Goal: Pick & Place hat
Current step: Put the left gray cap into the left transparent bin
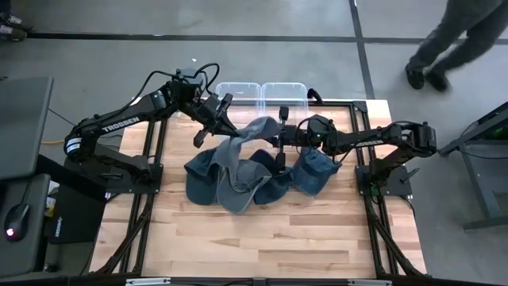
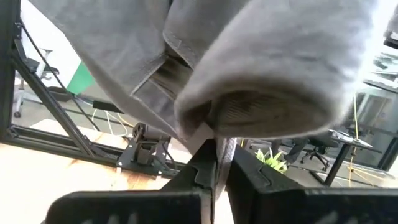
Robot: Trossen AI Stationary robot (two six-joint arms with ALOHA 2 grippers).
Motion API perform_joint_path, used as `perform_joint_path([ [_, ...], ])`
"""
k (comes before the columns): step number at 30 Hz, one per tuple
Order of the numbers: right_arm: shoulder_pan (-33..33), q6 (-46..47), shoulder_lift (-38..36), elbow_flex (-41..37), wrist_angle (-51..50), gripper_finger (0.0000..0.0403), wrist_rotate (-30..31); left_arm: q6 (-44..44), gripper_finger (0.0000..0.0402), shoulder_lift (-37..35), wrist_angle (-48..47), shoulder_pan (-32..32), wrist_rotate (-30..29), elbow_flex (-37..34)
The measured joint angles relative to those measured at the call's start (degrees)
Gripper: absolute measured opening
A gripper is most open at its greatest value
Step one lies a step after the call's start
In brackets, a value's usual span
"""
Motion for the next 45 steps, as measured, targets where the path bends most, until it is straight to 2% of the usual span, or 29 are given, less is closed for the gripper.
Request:
perform_joint_path([
  [7,-0.12,1.12,0.00,0.00,-1.54,0.0007,2.64,-0.25,0.0019,0.00,-0.30,0.00,-4.20,0.00],
  [14,-0.26,1.38,0.00,-0.07,-2.76,0.0007,2.67,-0.21,0.0041,-0.02,-0.02,-0.01,-6.82,0.00],
  [17,-0.26,1.59,0.00,-0.07,-3.15,0.0007,2.68,-0.16,0.0064,-0.02,-0.01,0.00,-7.52,0.00],
  [21,-0.26,2.18,0.00,-0.07,-4.04,0.0007,3.60,0.19,0.0118,-0.73,0.74,0.02,-8.75,0.00],
  [23,-0.26,2.23,0.00,-0.07,-5.14,0.0007,4.76,0.39,0.0150,-1.56,1.80,0.03,-11.75,0.02],
  [27,-0.62,3.52,0.00,-0.09,-6.64,0.0007,5.78,2.02,0.0205,-4.52,2.42,0.02,-22.35,0.02],
  [31,-1.69,6.74,0.00,-0.09,-7.13,0.0007,6.61,2.99,0.0238,-7.69,3.16,0.00,-32.85,0.06],
  [37,-5.29,14.72,0.00,-0.04,-7.76,0.0007,7.67,1.12,0.0243,-11.06,0.40,0.00,-44.18,0.04],
  [42,-9.11,17.57,0.02,4.81,-17.80,0.0007,7.66,-0.11,0.0241,-12.16,-6.79,0.00,-47.55,0.04],
  [45,-10.91,16.55,0.02,9.95,-26.33,0.0007,9.31,-0.14,0.0241,-12.26,-12.35,0.00,-47.50,0.04],
])
